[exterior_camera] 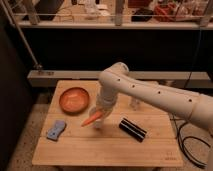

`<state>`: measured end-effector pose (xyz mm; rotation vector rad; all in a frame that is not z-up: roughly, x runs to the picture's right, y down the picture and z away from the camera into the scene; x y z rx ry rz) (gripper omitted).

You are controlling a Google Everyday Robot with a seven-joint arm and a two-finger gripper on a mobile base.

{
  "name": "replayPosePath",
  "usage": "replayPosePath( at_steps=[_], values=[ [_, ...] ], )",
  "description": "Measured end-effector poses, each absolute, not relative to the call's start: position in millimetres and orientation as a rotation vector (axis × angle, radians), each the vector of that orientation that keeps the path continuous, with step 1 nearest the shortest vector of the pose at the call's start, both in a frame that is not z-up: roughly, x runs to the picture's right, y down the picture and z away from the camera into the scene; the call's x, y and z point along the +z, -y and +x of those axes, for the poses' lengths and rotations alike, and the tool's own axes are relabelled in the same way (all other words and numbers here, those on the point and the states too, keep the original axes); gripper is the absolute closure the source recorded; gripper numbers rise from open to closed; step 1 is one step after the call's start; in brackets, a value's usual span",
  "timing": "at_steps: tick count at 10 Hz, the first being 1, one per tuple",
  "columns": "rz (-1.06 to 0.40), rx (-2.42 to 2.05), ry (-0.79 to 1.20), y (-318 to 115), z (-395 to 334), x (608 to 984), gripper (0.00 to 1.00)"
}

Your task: Place the pepper in the ceramic cup

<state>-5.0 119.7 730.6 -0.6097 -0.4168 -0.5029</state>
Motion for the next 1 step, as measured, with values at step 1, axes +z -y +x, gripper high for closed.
replayPosePath(
  at_steps=[1],
  values=[
    [-0.610, -0.501, 0.417, -119.5, -5.5, 730.5, 0.78]
  ],
)
